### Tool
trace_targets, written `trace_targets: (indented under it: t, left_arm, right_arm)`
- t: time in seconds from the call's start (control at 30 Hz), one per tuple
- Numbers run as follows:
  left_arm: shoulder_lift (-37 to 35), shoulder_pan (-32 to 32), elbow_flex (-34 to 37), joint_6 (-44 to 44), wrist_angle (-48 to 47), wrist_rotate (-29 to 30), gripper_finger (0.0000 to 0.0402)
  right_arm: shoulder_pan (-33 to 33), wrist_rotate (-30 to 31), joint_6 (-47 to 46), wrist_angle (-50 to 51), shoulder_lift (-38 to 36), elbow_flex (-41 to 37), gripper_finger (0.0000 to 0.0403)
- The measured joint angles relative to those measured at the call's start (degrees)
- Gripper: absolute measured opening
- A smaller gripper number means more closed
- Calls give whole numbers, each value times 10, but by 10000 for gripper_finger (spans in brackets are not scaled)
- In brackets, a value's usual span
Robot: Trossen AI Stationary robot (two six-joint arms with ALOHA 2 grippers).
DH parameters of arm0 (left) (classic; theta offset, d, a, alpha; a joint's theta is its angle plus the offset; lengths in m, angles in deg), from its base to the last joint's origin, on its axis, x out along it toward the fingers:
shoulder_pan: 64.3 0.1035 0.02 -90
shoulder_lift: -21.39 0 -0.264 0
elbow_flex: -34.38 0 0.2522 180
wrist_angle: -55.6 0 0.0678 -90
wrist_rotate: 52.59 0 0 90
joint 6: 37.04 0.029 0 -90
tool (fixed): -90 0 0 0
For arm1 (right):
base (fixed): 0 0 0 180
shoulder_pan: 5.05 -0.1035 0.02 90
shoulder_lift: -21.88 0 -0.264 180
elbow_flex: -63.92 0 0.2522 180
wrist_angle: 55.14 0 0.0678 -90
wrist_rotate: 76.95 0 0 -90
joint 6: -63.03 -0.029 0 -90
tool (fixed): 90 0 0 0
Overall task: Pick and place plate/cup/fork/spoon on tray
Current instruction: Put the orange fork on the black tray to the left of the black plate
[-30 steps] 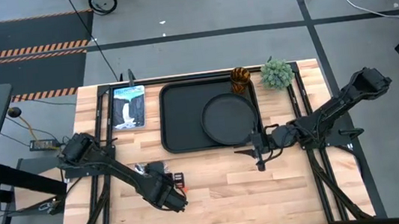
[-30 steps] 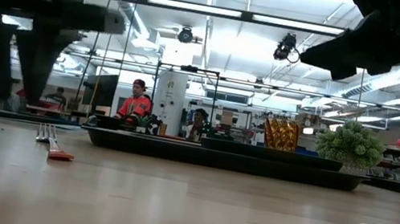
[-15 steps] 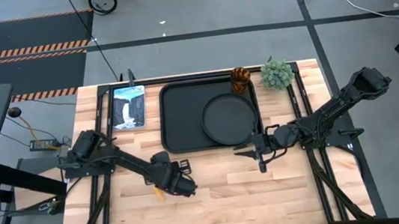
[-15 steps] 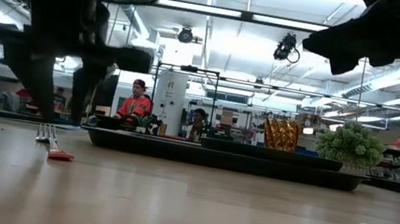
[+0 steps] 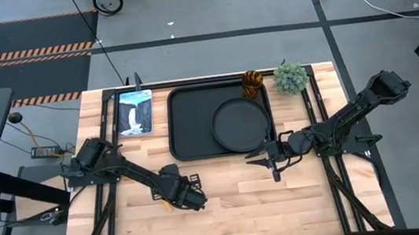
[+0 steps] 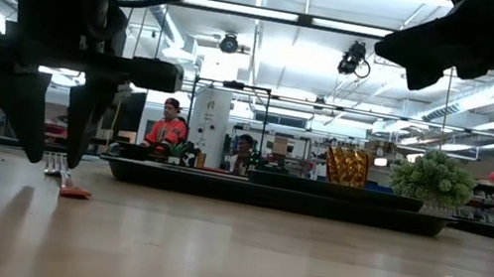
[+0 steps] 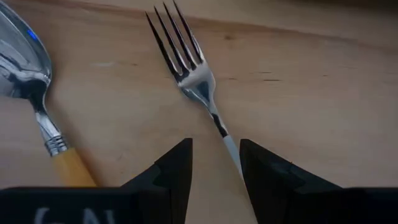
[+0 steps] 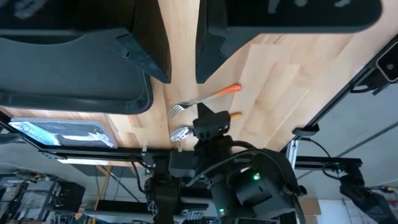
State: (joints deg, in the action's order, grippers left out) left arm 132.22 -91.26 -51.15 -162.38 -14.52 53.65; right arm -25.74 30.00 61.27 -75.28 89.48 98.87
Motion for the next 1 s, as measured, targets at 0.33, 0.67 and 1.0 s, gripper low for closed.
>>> trace_targets:
  t: [0.33,0.67,1.0]
  left_arm:
    - [27,7,-2,2,13,8,142]
    - [27,8,-1,61,22,-17,130]
    - [26,5,-1,149,33,-33,77]
  right_arm:
    - [0,-6,-1,0,0,0,80]
    - [0,-6,0,-4,0,0,80]
    - [0,-6,0,-5,0,0,80]
